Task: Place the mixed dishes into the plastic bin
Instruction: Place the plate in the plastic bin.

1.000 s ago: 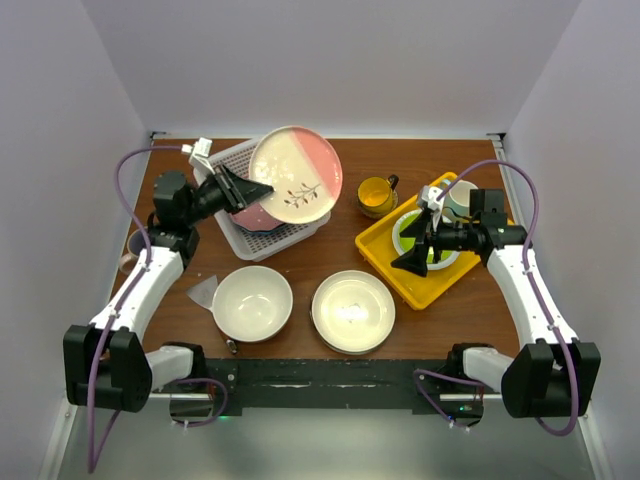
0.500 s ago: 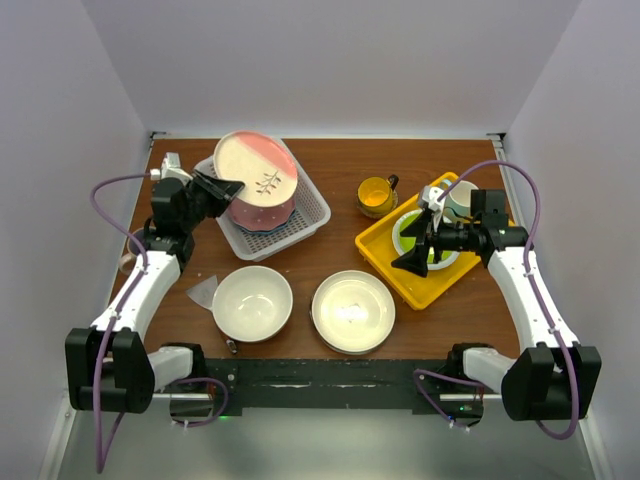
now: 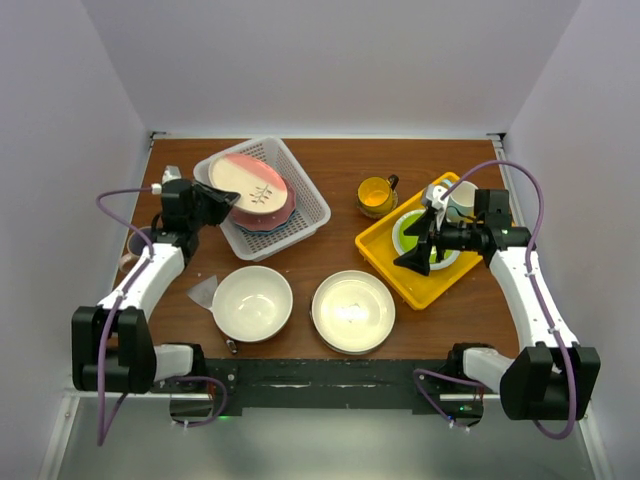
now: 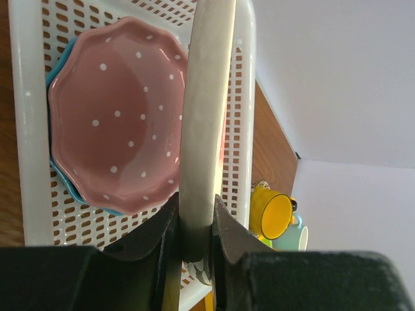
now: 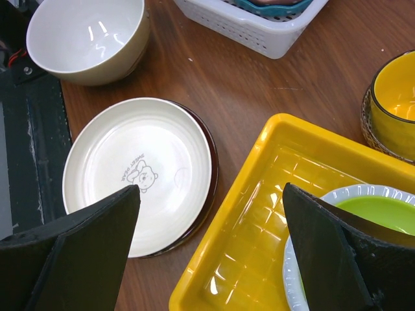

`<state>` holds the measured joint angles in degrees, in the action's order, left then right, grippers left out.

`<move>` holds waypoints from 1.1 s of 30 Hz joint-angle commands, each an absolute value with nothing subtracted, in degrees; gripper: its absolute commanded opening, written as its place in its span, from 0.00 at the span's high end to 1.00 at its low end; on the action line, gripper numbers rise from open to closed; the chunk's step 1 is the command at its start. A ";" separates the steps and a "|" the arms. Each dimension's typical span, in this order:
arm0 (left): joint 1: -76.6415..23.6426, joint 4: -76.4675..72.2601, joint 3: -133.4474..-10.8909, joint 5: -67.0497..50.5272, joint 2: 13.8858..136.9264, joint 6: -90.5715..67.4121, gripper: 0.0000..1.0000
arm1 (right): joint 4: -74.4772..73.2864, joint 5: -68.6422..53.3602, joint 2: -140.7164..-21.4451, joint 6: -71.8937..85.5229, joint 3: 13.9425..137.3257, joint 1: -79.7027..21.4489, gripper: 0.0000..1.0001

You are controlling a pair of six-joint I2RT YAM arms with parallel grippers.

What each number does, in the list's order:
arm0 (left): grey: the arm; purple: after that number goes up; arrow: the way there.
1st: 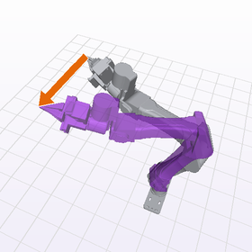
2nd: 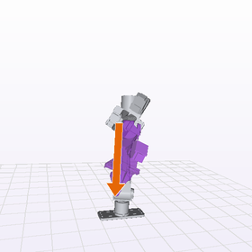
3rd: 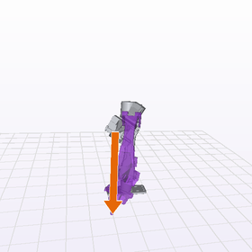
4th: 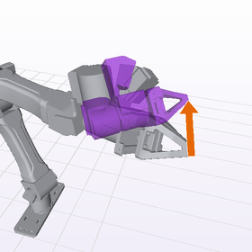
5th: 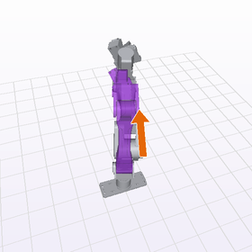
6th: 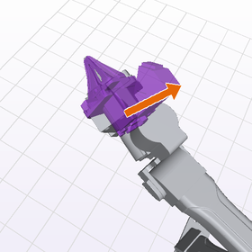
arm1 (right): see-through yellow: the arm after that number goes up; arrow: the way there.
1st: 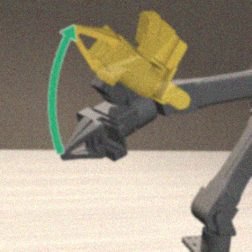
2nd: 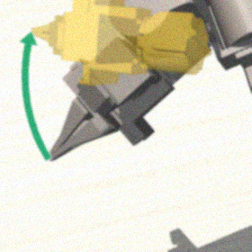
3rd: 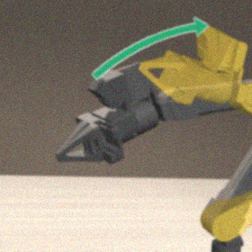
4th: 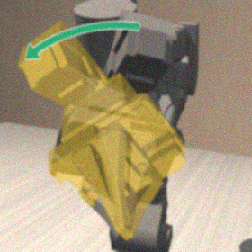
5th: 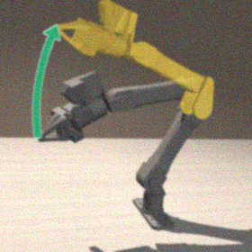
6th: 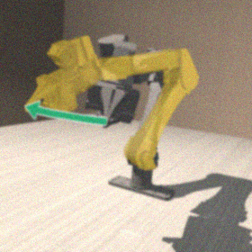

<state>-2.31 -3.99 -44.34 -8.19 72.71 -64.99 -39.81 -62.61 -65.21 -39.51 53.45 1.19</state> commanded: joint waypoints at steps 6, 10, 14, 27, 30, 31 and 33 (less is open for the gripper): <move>-2.02 -16.08 -45.97 -10.19 74.61 -67.76 1.00 | -39.02 -63.98 -64.34 -39.38 54.84 1.58 0.04; -2.02 -17.04 -46.23 -11.86 76.99 -68.29 1.00 | -39.02 -64.07 -64.25 -39.38 54.84 1.67 0.04; -2.11 -18.11 -45.79 -12.48 78.57 -68.29 1.00 | -39.02 -64.07 -64.25 -39.46 54.84 1.76 0.04; -2.11 -17.67 -45.00 -14.06 81.83 -67.33 0.93 | -39.02 -64.16 -64.25 -39.46 54.84 1.93 0.04; -2.02 -15.65 -45.35 -13.80 82.18 -66.89 0.82 | -39.02 -64.07 -64.16 -39.38 54.84 1.93 0.04; -2.02 -15.30 -45.61 -13.71 82.35 -66.45 0.78 | -39.02 -64.16 -64.16 -39.37 54.84 1.93 0.04; -2.11 -12.32 -46.57 -13.54 82.70 -66.18 0.74 | -39.02 -64.16 -64.16 -39.37 54.84 2.11 0.04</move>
<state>-2.31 -8.05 -44.14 -11.81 82.96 -66.46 -39.79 -62.61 -65.21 -39.46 53.45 1.58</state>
